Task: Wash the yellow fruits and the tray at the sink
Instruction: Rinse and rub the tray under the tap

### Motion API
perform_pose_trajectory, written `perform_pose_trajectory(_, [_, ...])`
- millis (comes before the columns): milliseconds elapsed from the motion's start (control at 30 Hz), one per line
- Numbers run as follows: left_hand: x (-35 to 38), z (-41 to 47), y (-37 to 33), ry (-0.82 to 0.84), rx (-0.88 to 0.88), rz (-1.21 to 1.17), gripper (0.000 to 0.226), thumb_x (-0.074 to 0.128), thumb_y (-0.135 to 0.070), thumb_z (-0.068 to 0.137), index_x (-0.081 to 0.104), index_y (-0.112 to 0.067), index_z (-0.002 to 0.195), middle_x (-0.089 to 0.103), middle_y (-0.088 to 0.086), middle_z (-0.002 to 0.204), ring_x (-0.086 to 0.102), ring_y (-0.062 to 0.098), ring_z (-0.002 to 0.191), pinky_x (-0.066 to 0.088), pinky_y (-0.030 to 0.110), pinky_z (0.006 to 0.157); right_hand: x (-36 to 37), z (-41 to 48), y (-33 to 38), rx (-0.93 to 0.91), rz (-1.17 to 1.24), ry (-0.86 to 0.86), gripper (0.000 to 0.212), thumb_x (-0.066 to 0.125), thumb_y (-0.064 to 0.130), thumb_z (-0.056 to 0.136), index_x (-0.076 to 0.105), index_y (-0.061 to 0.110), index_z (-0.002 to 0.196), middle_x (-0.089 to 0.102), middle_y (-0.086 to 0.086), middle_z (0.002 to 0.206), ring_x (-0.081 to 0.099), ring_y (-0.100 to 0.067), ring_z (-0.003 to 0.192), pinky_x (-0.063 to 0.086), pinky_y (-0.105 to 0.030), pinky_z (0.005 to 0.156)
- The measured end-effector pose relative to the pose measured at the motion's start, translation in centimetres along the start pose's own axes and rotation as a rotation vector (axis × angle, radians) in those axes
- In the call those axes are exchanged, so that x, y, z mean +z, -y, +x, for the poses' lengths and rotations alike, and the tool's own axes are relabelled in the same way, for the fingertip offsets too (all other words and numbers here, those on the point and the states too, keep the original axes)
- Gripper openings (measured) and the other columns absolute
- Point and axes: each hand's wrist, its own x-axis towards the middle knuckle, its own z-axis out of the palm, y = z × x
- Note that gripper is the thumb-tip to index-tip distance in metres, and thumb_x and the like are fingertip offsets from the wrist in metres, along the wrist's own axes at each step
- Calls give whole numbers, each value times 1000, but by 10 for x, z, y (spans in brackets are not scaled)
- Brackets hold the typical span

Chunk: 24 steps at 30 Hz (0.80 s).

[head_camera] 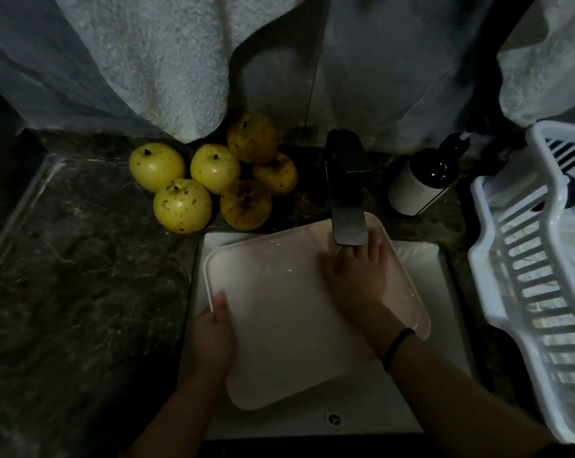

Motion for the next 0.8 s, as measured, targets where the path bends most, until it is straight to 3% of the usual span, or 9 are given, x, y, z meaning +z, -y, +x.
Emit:
perform_pose_trajectory(67, [2, -2, 0, -5, 12, 11, 56, 32, -33, 102, 65, 6, 80, 55, 14, 70, 55, 25, 72, 29, 29, 59, 7, -2, 27, -12, 82, 16, 68, 31, 53, 95, 21, 16, 151, 13, -13, 159, 4, -34, 146, -3, -48, 116])
perform_pose_trajectory(133, [1, -3, -2, -3, 7, -31, 57, 32, -35, 101, 59, -2, 64, 55, 10, 62, 56, 25, 66, 32, 29, 59, 14, -7, 54, -193, 134, -8, 64, 30, 47, 91, 41, 11, 143, 37, -17, 149, 29, -36, 137, 17, -50, 114])
perform_pose_trajectory(167, [2, -3, -4, -12, 11, -59, 56, 32, -35, 101, 60, -4, 64, 57, 7, 62, 57, 23, 67, 34, 27, 61, 18, -9, 65, -291, 108, -19, 60, 31, 43, 88, 53, 11, 134, 49, -16, 139, 40, -36, 129, 26, -49, 109])
perform_pose_trajectory(233, [3, -3, -5, -45, 30, -96, 55, 31, -32, 102, 66, 0, 74, 60, 4, 72, 56, 19, 76, 35, 24, 68, 25, -11, 84, -422, 64, -35, 51, 36, 37, 84, 65, 16, 120, 62, -11, 123, 51, -32, 115, 30, -45, 99])
perform_pose_trajectory(333, [4, 2, -8, -52, 21, -77, 60, 26, -34, 103, 69, 5, 89, 66, 16, 84, 58, 20, 82, 35, 25, 68, 28, -17, 113, -652, 97, -40, 40, 48, 35, 85, 66, 19, 118, 62, -4, 123, 48, -28, 117, 29, -43, 100])
perform_pose_trajectory(400, [5, 7, -6, -28, 12, -80, 64, 20, -38, 102, 68, 4, 103, 68, 24, 100, 63, 30, 97, 44, 31, 80, 31, -22, 122, -762, 155, -1, 41, 44, 33, 89, 63, 16, 121, 61, -2, 127, 48, -27, 124, 26, -41, 104])
perform_pose_trajectory(500, [3, 12, -5, -24, 15, -94, 57, 24, -36, 103, 65, 2, 111, 66, 17, 103, 61, 26, 103, 43, 30, 83, 31, -26, 113, -822, 78, 43, 47, 39, 31, 88, 59, 17, 128, 55, 2, 137, 41, -25, 134, 27, -43, 109])
perform_pose_trajectory(667, [4, 14, 0, 51, -10, -112, 53, 28, -42, 101, 64, -17, 71, 68, 15, 74, 67, 31, 75, 53, 42, 73, 27, -42, 70, -1066, -17, 115, 61, 41, 44, 88, 41, 16, 142, 35, -4, 152, 21, -31, 144, 12, -51, 115])
perform_pose_trajectory(800, [4, 6, -3, 73, 8, -34, 64, 30, -46, 99, 69, -2, 72, 66, 20, 66, 62, 30, 62, 48, 36, 58, 18, -47, 49, -1106, -125, 143, 74, 44, 60, 89, 28, 19, 149, 18, -8, 158, 8, -29, 147, 1, -54, 116])
